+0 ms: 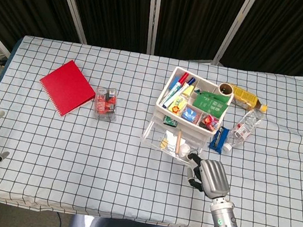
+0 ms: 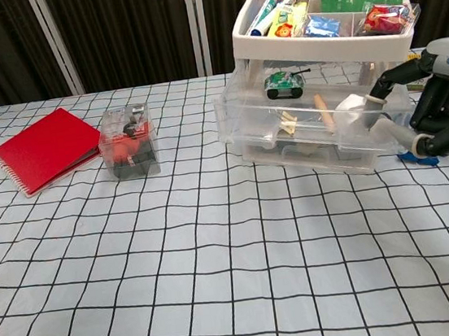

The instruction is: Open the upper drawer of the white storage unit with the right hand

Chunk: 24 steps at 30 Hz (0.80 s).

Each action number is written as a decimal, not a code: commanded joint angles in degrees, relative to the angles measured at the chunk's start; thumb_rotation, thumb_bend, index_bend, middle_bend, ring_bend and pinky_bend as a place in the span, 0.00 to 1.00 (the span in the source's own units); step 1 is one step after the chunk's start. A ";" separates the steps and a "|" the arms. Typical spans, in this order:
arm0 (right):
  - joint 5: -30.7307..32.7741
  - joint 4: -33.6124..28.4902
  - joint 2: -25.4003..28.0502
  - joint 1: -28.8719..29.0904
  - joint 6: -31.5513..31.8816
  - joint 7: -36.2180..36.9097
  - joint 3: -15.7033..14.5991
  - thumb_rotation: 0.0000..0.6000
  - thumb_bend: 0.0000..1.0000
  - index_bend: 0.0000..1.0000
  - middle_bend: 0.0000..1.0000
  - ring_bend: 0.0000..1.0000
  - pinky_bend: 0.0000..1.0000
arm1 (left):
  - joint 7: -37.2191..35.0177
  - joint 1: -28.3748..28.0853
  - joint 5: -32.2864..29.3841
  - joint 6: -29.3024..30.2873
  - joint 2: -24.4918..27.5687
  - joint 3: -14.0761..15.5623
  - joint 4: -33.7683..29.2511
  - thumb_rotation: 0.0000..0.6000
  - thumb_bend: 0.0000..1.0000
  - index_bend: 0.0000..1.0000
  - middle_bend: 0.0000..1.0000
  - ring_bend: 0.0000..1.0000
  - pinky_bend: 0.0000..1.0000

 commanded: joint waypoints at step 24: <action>-4.74 -3.56 1.90 -0.68 1.83 -0.42 1.69 1.00 0.19 0.29 0.91 0.89 0.70 | 0.05 0.00 -0.28 -0.08 0.08 -0.10 -0.17 1.00 0.07 0.00 0.00 0.00 0.00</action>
